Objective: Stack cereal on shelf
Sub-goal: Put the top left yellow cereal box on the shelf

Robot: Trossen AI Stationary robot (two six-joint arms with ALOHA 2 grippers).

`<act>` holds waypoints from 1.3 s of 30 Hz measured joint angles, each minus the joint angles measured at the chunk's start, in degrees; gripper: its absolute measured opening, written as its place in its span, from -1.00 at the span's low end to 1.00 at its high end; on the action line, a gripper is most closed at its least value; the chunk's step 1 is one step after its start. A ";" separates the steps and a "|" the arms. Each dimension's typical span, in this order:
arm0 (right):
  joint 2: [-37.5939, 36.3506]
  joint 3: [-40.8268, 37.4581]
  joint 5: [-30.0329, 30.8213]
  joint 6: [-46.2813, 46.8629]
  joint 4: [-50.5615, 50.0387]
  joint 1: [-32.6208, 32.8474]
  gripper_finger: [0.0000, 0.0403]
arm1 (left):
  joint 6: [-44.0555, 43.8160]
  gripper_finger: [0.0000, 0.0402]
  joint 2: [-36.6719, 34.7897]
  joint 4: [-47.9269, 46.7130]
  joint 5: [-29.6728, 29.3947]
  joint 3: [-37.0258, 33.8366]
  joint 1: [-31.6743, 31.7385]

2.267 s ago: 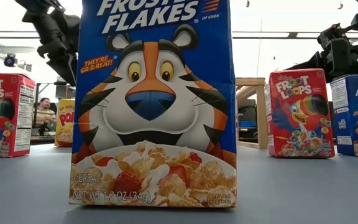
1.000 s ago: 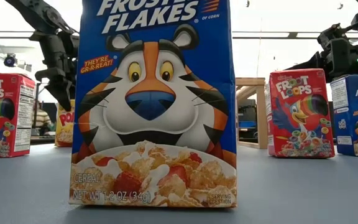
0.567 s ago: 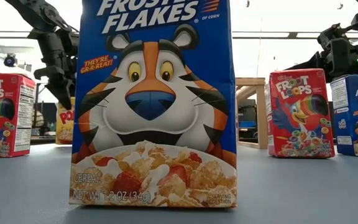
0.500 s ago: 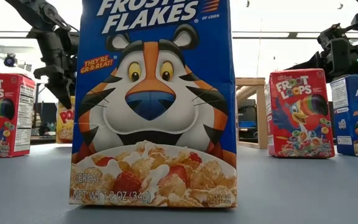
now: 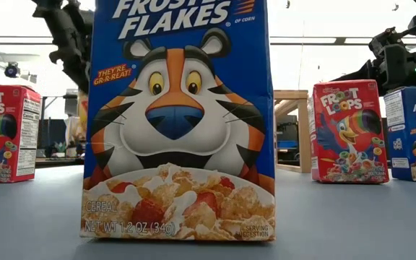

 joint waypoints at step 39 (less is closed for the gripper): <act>0.00 -0.02 0.00 0.00 0.01 0.00 -0.95 | -6.20 -0.22 20.88 0.39 9.05 35.11 -2.26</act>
